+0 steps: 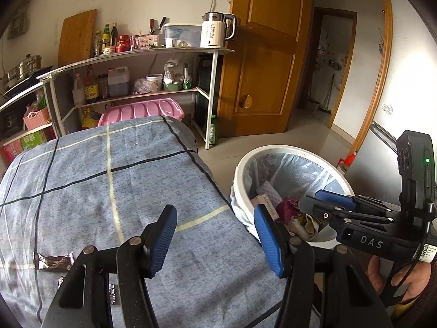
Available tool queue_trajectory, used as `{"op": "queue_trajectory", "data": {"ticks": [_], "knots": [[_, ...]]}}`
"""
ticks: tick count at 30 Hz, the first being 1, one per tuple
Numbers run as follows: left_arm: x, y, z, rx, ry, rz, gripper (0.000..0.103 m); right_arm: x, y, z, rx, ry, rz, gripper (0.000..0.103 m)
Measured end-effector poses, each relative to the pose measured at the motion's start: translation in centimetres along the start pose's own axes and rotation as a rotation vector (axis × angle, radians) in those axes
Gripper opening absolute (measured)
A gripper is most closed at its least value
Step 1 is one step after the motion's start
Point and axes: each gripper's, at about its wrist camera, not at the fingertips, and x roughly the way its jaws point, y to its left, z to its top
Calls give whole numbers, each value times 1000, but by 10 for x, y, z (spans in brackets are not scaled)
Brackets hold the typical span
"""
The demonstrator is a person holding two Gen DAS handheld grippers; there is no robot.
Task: Collect trash
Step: 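Move both open tools from the bin toward the two brown wrappers, then grasp a brown wrapper with the right tool while the left tool grasps the other brown wrapper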
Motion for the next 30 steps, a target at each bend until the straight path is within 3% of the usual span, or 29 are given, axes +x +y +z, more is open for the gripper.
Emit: {"op": "queue_trajectory", "data": {"ticks": [16,22,30], "knots": [[-59,144,-48,-187,1,228,58,54,124,-23,-257,113,234,47],[-72,187,-65,-262,11,242,58,72,160,-30,-329,165,283,47],[-77,214,-80,-284,25,270,58,98,204,-40,-421,219,338,47]]}}
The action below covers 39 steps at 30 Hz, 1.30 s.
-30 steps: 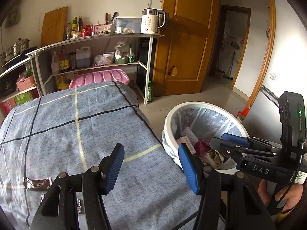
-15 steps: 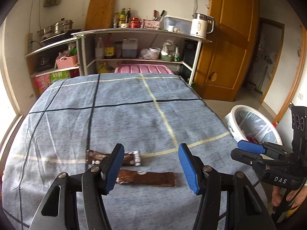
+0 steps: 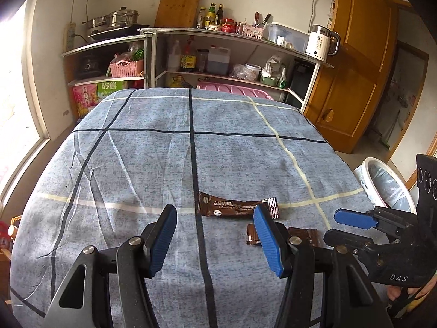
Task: Collect trash
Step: 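Grasp a brown wrapper with the right tool while the left tool grasps the other brown wrapper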
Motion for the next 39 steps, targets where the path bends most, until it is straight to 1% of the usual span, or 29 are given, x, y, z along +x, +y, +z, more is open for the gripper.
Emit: {"op": "queue_trajectory", "data": {"ticks": [3,5,7,13,14,16,19,22,26,29,33,36,39], "knots": [[2,7,0,-13,3,-10,58,17,9,3,-33,33,13,47],[3,10,1,-25,-2,-21,58,27,16,4,-62,52,5,47],[4,11,3,-17,-4,-21,58,35,20,4,-85,71,-9,47],[15,14,10,14,16,-33,58,38,18,6,-84,86,-39,47],[17,14,11,20,18,-35,58,38,18,6,-86,88,-58,46],[22,14,13,24,28,-42,58,38,17,6,-96,85,-101,31],[28,13,15,35,36,-57,58,35,10,5,-68,80,-97,24],[35,10,17,65,47,-56,60,31,0,3,-21,71,-99,21],[44,3,18,87,62,-89,61,27,-12,4,45,55,-147,20],[52,-9,16,140,82,-102,61,25,-20,4,86,48,-137,20],[65,-28,12,225,125,-124,61,24,-22,4,109,42,-140,20],[72,-36,11,247,148,-139,61,24,-24,4,128,39,-138,20],[79,-37,10,241,170,-141,61,22,-25,3,135,36,-135,20]]}}
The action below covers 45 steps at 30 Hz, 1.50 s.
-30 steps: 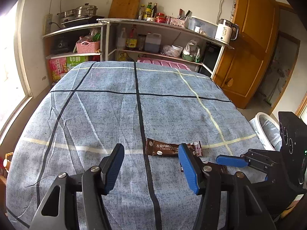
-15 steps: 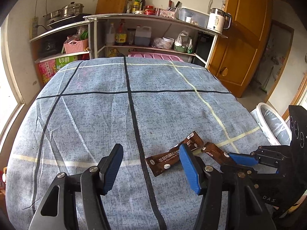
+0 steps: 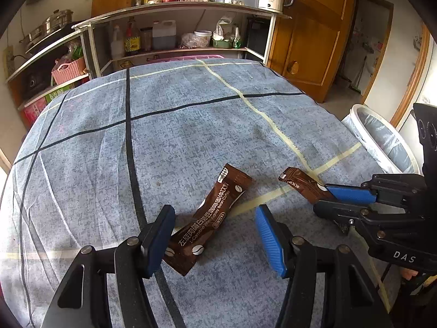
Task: Collect trash
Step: 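Grasp a brown wrapper with the right tool while the left tool grasps the other brown wrapper, then lift both brown wrappers and carry them over the white bin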
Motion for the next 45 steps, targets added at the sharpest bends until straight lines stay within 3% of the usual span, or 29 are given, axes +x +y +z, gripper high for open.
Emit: {"op": "queue_trajectory", "data": {"ticks": [2,6,17,31,45], "knots": [[0,0,1,-16,-2,-2,60,0,-1,0,5,-1,3,20],[1,1,1,-37,-1,4,45,-1,-3,-1,14,-4,6,20],[-1,-3,1,-30,8,53,23,-5,-7,-6,30,-12,17,20],[-10,-12,-5,-56,-4,78,22,-11,-11,-9,39,-26,30,20],[-38,-43,0,-40,-63,58,22,-46,-28,-12,91,-101,31,20]]}}
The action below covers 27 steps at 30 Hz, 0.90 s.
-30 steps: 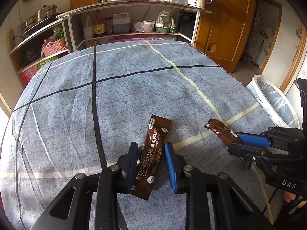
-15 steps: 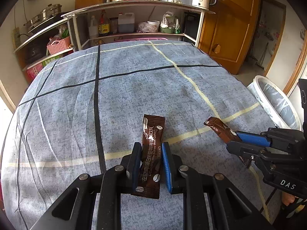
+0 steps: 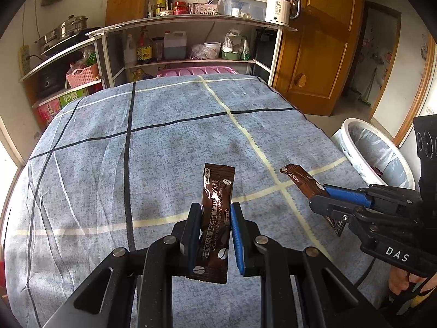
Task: Collect trash
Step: 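Lift both brown wrappers and carry them over the white bin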
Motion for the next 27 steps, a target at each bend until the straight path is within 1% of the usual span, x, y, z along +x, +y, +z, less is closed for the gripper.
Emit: {"op": "queue_trajectory", "data": {"ticks": [6,12,20,27], "knots": [[-11,-28,5,32,-37,-29,22,-23,-14,-2,37,-41,-6,20],[-18,-63,16,71,-76,-64,22,-58,-35,-3,77,-105,-41,20],[-16,-109,30,107,-101,-129,22,-101,-71,-7,135,-164,-107,20],[-4,-164,42,157,-102,-210,22,-139,-116,-16,203,-202,-206,20]]}}
